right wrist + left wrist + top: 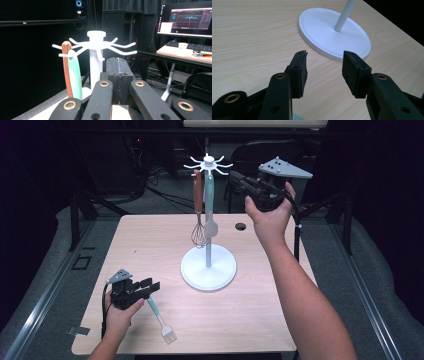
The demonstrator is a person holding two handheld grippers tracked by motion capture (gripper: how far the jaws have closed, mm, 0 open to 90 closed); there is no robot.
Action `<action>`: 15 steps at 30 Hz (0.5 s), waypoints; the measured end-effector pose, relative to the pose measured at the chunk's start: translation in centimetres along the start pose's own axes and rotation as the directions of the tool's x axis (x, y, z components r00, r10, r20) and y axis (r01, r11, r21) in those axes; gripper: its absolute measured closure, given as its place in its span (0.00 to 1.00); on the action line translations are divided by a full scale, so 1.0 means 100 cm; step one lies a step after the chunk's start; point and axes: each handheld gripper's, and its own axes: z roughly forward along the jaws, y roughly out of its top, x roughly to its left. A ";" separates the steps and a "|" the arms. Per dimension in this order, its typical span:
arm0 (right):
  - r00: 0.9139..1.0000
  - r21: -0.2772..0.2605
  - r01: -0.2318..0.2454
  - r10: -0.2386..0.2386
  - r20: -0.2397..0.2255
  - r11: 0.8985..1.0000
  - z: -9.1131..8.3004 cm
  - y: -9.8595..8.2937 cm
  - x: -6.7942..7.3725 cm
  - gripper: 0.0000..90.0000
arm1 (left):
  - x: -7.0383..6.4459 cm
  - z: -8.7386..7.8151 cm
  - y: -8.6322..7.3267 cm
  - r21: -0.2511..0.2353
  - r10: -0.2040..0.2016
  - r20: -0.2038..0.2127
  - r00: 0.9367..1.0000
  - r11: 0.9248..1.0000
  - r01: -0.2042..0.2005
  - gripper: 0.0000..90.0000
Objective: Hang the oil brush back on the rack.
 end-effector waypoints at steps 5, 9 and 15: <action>1.000 -0.011 -0.007 0.007 -0.005 1.000 0.002 0.004 0.002 1.00 | 0.000 0.000 0.000 -0.001 -0.001 0.001 1.000 1.000 0.001 0.61; 1.000 -0.010 -0.005 0.005 -0.008 1.000 0.003 0.005 0.003 1.00 | 0.001 0.000 0.000 -0.003 -0.001 -0.001 1.000 1.000 0.001 0.61; 1.000 -0.017 -0.007 0.007 -0.015 1.000 0.002 0.006 0.005 1.00 | 0.001 0.000 0.000 -0.002 -0.002 0.000 1.000 1.000 0.002 0.61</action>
